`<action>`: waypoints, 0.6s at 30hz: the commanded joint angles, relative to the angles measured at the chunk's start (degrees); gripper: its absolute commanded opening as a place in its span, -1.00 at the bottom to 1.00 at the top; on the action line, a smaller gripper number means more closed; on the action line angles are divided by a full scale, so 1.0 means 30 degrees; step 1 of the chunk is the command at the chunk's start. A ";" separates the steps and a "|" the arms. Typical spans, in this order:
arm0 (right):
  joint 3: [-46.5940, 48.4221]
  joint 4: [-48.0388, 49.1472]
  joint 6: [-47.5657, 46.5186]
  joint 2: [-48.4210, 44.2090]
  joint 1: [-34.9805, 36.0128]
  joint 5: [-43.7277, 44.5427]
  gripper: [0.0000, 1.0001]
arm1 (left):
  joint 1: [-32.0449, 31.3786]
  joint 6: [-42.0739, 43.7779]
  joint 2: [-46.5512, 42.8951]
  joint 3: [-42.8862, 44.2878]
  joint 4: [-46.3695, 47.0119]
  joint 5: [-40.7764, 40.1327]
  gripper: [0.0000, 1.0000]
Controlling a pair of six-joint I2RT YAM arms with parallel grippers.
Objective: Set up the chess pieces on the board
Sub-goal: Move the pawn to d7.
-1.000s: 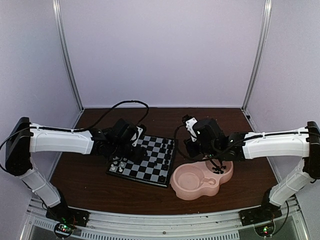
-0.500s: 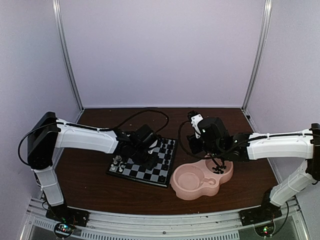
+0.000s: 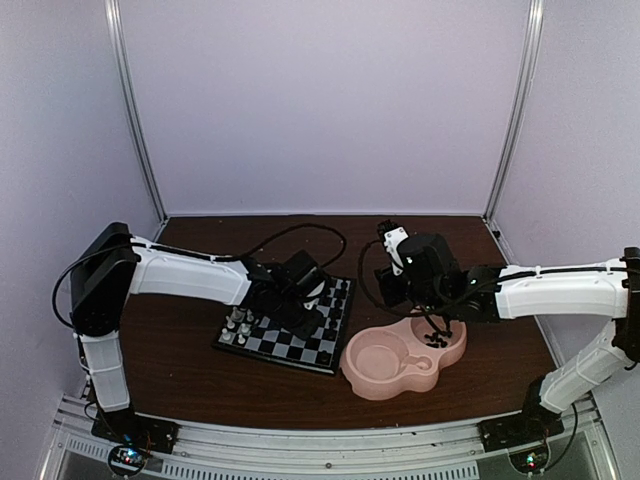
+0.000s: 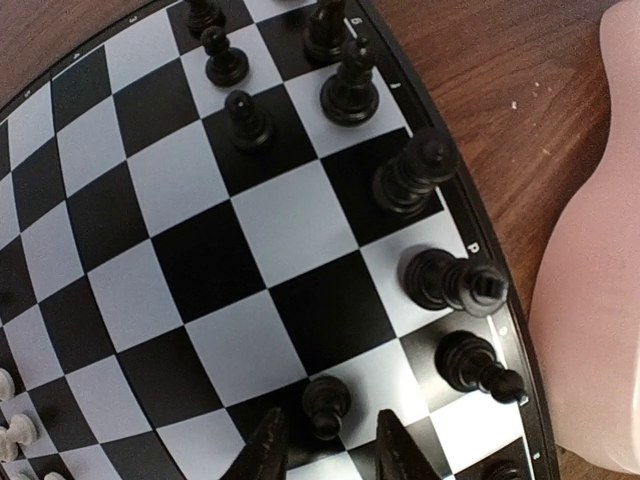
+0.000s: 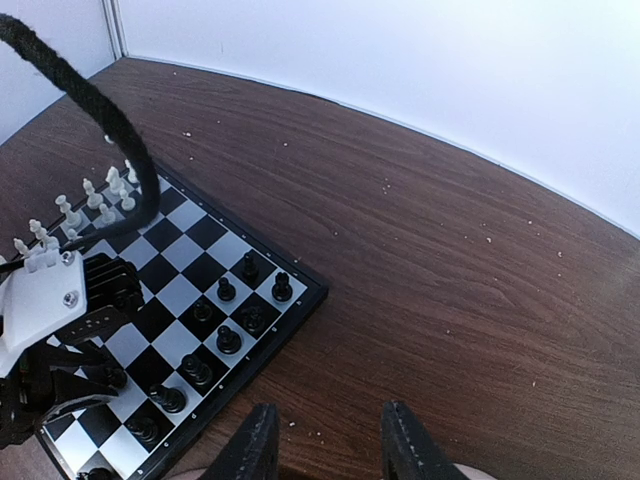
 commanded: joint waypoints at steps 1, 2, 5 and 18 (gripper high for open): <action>-0.0120 0.0080 0.0201 -0.0338 -0.0128 -0.0087 -0.25 | 0.0027 0.0184 0.0286 0.0622 -0.0122 -0.0097 -0.40; -0.0103 0.0054 0.0227 -0.0316 -0.0129 -0.0140 -0.25 | 0.0020 0.0210 0.0286 0.0651 -0.0124 -0.0119 -0.42; -0.0006 -0.0033 0.0208 -0.0203 -0.0157 -0.0274 -0.24 | 0.0032 0.0243 0.0286 0.0724 -0.0157 -0.0306 -0.44; 0.0644 -0.0646 0.0201 0.0606 -0.0187 -0.0711 -0.23 | 0.0037 0.0322 0.0291 0.0726 0.0180 -0.0670 -0.80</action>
